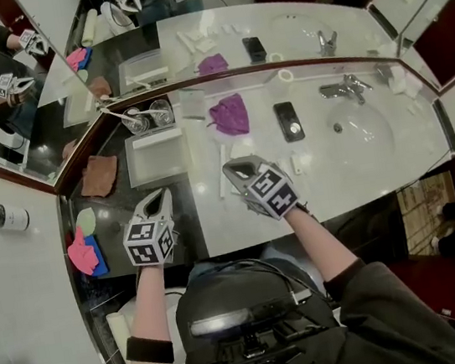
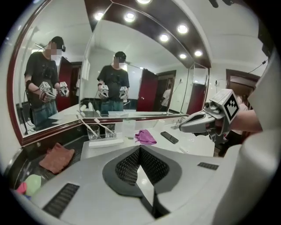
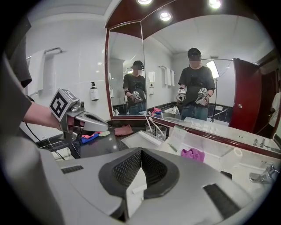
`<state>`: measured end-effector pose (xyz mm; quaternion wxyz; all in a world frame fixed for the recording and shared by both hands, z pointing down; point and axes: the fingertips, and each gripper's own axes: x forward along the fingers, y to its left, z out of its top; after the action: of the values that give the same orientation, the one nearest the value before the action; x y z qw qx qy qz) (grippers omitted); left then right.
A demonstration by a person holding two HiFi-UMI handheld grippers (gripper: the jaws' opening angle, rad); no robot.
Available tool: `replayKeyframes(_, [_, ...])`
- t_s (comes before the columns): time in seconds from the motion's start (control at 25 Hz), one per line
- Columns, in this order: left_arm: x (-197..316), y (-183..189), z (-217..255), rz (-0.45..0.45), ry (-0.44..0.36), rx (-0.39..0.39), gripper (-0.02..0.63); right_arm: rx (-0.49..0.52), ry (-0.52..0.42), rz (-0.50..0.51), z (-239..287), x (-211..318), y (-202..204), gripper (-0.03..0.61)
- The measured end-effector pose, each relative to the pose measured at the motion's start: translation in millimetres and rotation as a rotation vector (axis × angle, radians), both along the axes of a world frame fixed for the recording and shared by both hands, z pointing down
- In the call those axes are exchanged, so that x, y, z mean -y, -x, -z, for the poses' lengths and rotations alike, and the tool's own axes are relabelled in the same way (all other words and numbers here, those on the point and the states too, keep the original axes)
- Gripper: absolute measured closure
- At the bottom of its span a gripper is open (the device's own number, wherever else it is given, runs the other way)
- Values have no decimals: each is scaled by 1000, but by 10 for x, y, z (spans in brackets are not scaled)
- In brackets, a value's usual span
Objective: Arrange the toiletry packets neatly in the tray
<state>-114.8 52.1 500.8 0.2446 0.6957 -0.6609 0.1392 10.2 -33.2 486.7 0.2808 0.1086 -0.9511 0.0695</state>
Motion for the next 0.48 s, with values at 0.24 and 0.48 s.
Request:
replayKeyframes(0.24, [-87,-104,-52,-33,15,2,614,5,-2,-28,-2,-37,-131,577])
replayKeyframes(0.48, [-36,-214,-97,-68,39,38,612,6,3,-54,-37,-38,-216,577])
